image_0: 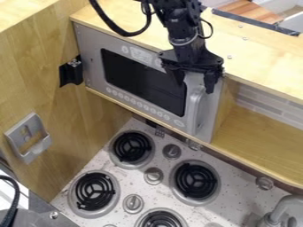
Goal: Close microwave
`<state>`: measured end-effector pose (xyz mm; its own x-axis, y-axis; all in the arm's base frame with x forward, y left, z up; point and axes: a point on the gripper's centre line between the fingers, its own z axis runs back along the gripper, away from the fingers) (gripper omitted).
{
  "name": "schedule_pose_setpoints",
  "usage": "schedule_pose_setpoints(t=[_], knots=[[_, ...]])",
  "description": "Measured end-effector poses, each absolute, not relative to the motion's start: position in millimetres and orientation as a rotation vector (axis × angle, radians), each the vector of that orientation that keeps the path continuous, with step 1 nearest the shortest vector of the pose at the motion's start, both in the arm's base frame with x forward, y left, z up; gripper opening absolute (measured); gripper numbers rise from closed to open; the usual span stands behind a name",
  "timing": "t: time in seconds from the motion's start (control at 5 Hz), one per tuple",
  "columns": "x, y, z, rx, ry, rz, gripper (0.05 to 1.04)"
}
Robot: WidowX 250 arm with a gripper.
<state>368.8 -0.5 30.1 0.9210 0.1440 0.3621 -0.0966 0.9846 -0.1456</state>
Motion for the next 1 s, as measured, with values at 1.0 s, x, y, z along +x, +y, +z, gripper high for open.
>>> schedule_pose_setpoints(t=[1.0], knots=[[286, 83, 145, -0.025, -0.476, 0.207, 0.999]])
